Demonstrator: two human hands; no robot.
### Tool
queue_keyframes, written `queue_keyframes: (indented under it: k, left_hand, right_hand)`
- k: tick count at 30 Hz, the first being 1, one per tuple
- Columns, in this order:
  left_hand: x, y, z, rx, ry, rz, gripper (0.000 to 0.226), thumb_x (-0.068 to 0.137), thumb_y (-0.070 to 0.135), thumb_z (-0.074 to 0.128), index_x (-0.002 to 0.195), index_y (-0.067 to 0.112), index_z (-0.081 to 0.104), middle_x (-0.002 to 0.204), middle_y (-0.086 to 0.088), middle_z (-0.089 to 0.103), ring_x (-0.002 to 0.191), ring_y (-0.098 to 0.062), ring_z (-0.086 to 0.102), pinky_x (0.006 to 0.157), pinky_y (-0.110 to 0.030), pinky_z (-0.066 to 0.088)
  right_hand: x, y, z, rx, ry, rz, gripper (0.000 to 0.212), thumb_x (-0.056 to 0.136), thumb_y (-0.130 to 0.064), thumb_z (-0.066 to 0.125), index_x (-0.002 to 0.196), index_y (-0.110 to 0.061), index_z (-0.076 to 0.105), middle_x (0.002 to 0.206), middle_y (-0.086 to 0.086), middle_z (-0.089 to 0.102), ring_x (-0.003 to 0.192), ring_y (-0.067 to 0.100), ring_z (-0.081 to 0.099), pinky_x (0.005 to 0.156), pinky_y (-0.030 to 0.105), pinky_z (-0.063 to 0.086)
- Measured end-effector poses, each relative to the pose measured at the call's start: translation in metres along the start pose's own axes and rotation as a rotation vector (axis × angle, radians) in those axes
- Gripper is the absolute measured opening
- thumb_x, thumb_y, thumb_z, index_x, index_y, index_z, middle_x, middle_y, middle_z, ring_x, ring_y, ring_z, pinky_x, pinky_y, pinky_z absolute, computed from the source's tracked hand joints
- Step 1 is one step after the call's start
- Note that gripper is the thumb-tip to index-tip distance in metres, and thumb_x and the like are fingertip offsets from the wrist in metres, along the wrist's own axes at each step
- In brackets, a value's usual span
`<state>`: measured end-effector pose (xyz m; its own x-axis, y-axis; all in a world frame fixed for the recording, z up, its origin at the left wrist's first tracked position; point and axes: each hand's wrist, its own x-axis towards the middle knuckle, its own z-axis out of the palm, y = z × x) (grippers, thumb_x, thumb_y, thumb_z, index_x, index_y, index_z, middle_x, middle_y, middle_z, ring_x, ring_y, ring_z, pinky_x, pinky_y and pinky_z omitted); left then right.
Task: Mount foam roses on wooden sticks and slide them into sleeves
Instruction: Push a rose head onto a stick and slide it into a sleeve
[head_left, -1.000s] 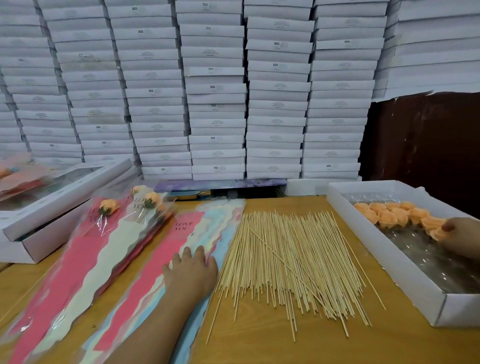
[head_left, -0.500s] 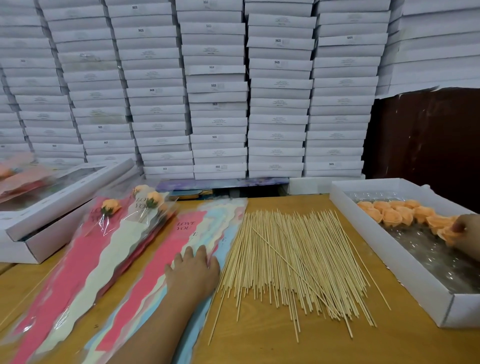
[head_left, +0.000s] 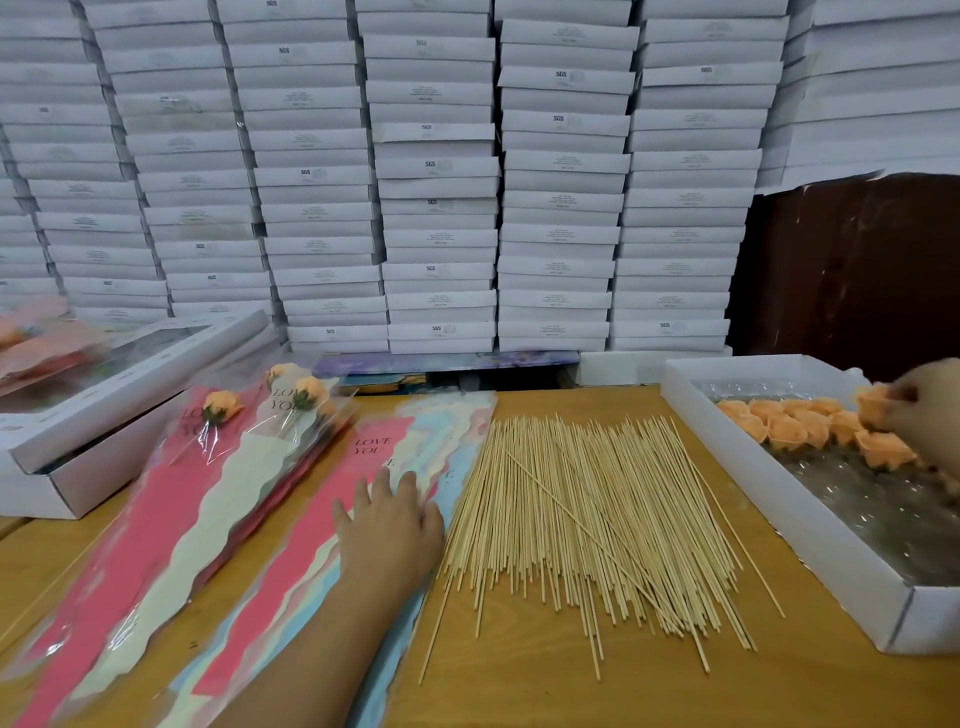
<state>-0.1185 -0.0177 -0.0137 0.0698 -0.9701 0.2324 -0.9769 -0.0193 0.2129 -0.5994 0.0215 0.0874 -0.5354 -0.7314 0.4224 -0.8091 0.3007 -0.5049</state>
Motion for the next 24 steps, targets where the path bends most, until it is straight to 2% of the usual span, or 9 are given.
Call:
queue_keyframes:
  k: [2,3,5,7,11,14,18,21,24]
  left_hand:
    - [-0.002,0.004,-0.004,-0.088,0.141,0.108,0.050,0.101,0.036,0.040,0.149,0.021,0.042,0.157,-0.007,0.038,0.146,-0.027,0.030,0.121,-0.050,0.016]
    - [-0.003,0.007,-0.005,-0.168,0.205,0.171,0.047,0.101,0.032,0.046,0.146,0.019,0.048,0.152,-0.006,0.045,0.142,-0.025,0.037,0.119,-0.046,0.021]
    - [-0.005,0.011,-0.008,-0.333,0.265,0.268,0.044,0.098,0.027,0.056,0.141,0.017,0.055,0.144,-0.003,0.054,0.134,-0.020,0.046,0.115,-0.037,0.031]
    - [-0.008,0.012,-0.008,-0.486,0.213,0.331,0.044,0.097,0.030,0.061,0.140,0.020,0.056,0.140,0.006,0.056,0.130,-0.011,0.048,0.111,-0.029,0.035]
    - [-0.014,0.012,-0.007,-0.687,-0.031,0.380,0.058,0.087,0.050,0.071,0.140,0.033,0.055,0.128,0.026,0.060,0.121,0.013,0.050,0.108,-0.020,0.039]
    - [-0.017,0.012,-0.007,-0.738,-0.113,0.411,0.071,0.072,0.066,0.074,0.136,0.039,0.058,0.116,0.028,0.067,0.115,0.012,0.056,0.100,-0.017,0.042]
    - [-0.019,0.016,-0.006,-0.788,-0.149,0.472,0.039,0.071,0.061,0.077,0.107,0.046,0.071,0.096,0.022,0.073,0.092,0.000,0.066,0.078,-0.014,0.048]
    - [-0.020,0.018,-0.008,-0.830,-0.131,0.464,0.030,0.072,0.058,0.075,0.099,0.045,0.071,0.088,0.015,0.074,0.082,-0.006,0.068,0.075,-0.027,0.056]
    - [-0.021,0.019,-0.011,-0.912,-0.119,0.430,0.020,0.080,0.049,0.072,0.099,0.042,0.073,0.090,0.011,0.073,0.083,-0.008,0.069,0.074,-0.031,0.059]
  right_hand:
    - [-0.017,-0.040,-0.010,0.030,0.055,-0.077,0.018,0.080,-0.019,0.077,0.093,-0.008,0.075,0.073,0.012,0.062,0.063,0.029,0.059,0.060,0.034,0.050]
    - [-0.027,-0.061,-0.014,0.024,0.087,-0.139,0.013,0.083,-0.018,0.076,0.094,-0.012,0.077,0.069,0.003,0.061,0.059,0.016,0.056,0.055,0.024,0.043]
    - [-0.053,-0.099,-0.015,0.120,0.035,-0.265,0.009,0.085,-0.018,0.076,0.093,-0.018,0.078,0.066,-0.014,0.057,0.061,0.002,0.054,0.052,0.017,0.036]
    - [-0.083,-0.130,-0.002,0.262,-0.132,-0.347,0.007,0.085,-0.018,0.076,0.087,-0.025,0.077,0.068,-0.022,0.058,0.066,-0.003,0.057,0.056,0.017,0.039]
    - [-0.134,-0.174,0.043,0.425,-0.428,-0.416,0.025,0.087,-0.015,0.074,0.076,-0.037,0.069,0.070,-0.018,0.065,0.067,0.004,0.065,0.062,0.021,0.052]
    - [-0.161,-0.191,0.074,0.431,-0.558,-0.411,0.028,0.088,-0.019,0.073,0.074,-0.041,0.064,0.075,-0.018,0.067,0.069,0.000,0.067,0.056,0.013,0.053]
    - [-0.173,-0.199,0.094,0.454,-0.566,-0.433,0.028,0.087,-0.021,0.074,0.072,-0.042,0.064,0.075,-0.018,0.066,0.067,-0.006,0.064,0.058,0.011,0.051]
    - [-0.174,-0.199,0.099,0.498,-0.561,-0.442,0.025,0.086,-0.022,0.075,0.074,-0.042,0.066,0.076,-0.016,0.069,0.067,-0.007,0.064,0.058,0.012,0.051]
    - [-0.170,-0.196,0.098,0.648,-0.543,-0.389,0.013,0.092,-0.024,0.068,0.095,-0.036,0.070,0.085,-0.012,0.072,0.071,-0.003,0.067,0.060,0.016,0.054]
